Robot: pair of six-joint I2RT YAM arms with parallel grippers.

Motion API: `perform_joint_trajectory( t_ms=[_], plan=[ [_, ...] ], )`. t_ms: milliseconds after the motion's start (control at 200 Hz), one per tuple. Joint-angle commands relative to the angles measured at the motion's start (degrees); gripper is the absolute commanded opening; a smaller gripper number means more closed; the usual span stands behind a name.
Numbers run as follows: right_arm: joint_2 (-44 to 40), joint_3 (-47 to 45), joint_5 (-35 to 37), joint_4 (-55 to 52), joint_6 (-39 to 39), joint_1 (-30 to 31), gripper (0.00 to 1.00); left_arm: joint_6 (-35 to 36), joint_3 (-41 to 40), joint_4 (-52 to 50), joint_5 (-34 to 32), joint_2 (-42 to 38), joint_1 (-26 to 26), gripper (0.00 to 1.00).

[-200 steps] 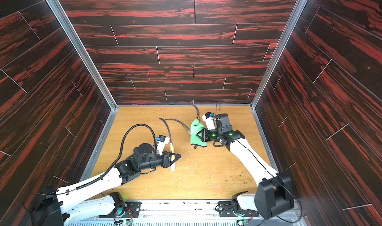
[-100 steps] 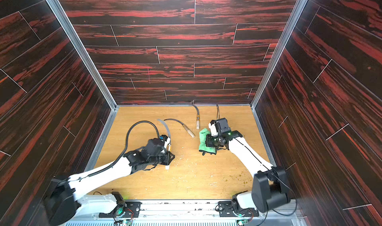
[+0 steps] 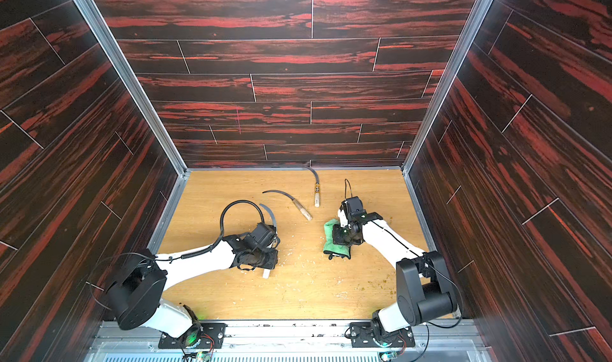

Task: Wipe small sickles with rags
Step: Place the rag at the center of the board.

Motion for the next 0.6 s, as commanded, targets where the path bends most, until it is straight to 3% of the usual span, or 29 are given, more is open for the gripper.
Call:
perform_joint_trajectory(
  t_ms=[0,596],
  plan=[
    [1.7,-0.6,-0.1,0.4,0.4,-0.2,0.06,1.4,2.2,-2.0,-0.3,1.4,0.8,0.0],
    [6.1,-1.5,0.3,1.6,0.2,-0.2,0.23,3.2,5.8,-4.6,-1.2,9.6,3.5,0.03]
  ],
)
